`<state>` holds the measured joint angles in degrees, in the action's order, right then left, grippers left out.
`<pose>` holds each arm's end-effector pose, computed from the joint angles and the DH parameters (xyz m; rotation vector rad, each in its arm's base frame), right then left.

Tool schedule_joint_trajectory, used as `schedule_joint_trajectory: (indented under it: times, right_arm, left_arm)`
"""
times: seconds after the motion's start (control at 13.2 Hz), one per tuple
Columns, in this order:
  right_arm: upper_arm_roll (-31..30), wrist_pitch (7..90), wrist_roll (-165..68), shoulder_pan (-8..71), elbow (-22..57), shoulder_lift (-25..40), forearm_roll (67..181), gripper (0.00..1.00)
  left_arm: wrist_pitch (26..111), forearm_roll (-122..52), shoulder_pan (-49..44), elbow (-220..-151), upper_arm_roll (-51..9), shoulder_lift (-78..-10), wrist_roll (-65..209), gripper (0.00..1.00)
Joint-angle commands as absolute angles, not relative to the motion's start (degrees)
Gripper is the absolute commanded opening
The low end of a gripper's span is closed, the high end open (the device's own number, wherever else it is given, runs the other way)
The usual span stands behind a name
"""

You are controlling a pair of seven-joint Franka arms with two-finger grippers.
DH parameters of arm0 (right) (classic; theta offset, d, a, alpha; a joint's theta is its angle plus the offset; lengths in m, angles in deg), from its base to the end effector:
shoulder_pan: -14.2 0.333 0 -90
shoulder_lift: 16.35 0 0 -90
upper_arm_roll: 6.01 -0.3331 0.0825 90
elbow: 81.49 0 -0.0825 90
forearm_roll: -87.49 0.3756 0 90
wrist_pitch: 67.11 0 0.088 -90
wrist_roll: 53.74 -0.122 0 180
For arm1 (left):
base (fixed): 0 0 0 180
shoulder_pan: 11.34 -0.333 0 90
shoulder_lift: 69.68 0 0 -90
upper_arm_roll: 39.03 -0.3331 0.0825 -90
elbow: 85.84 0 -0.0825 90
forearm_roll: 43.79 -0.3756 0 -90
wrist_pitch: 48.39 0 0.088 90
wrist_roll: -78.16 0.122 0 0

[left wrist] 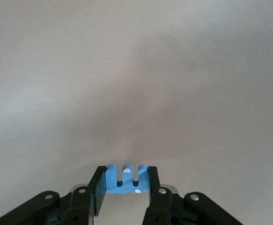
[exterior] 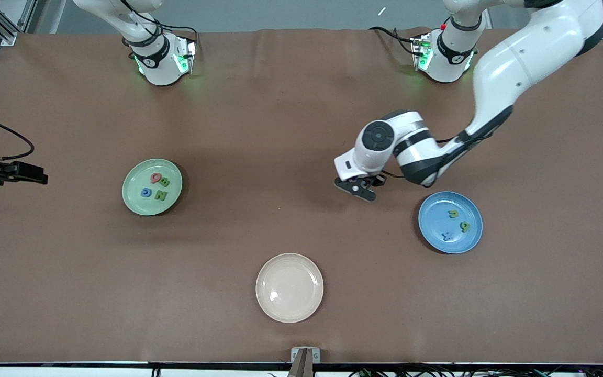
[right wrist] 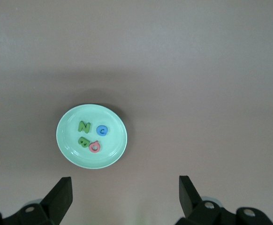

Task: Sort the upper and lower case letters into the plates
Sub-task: 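Carry the blue E over the blue plate with the left gripper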

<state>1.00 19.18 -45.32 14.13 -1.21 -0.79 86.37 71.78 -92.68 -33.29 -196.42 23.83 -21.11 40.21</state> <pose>0.6132 -0.0690 0.5419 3.1002 0.0395 -0.2645 0.5049 -0.3280 0.2319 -3.0474 0.7181 0.1357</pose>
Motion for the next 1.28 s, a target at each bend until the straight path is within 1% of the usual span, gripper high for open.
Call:
schedule_joint_trajectory:
  times: [0.0,0.15,0.23,0.45,0.68,0.83,0.98,1.21]
  right_arm:
    - [0.76,17.71,-44.86,14.02,-2.12,-0.61,86.52,1.0]
    - [0.67,14.9,-45.48,14.2,-2.03,-1.23,86.69,1.0]
    - [0.67,14.81,-45.56,14.29,-1.6,-2.45,87.04,1.0]
    - [0.67,15.24,-48.01,15.51,1.3,-5.44,88.01,1.0]
    - [0.67,16.21,-48.82,15.87,3.49,-7.72,88.1,1.0]
    - [0.67,18.49,-48.82,15.87,7.35,-11.23,88.1,1.0]
    - [0.67,19.02,-48.73,15.61,9.56,-13.7,88.1,1.0]
    - [-2.13,18.93,-48.64,12.88,11.14,-15.81,88.01,1.0]
  left_arm:
    - [65.27,-93.01,-39.54,-193.69,27.59,-22.92,48.41,0.15]
    - [65.07,-93.44,-42.79,-192.8,27.41,-22.83,57.1,0.16]
    - [65.07,-93.79,-43.94,-191.41,27.15,-22.66,63.33,0.15]
    - [65.25,-93.8,-45.17,-189.46,23.12,-22.39,83.02,0.14]
    - [66.04,-93.97,-45.62,-188.94,19.95,-22.39,90.52,0.14]
    - [66.56,-94.06,-45.97,-188.23,17.84,-22.3,95.28,0.13]
    - [70.42,-94.15,-45.8,-188.41,16.08,-21.78,96.61,0.13]
    - [70.96,-94.58,-45.18,-188.76,14.58,-21.34,96.88,0.13]
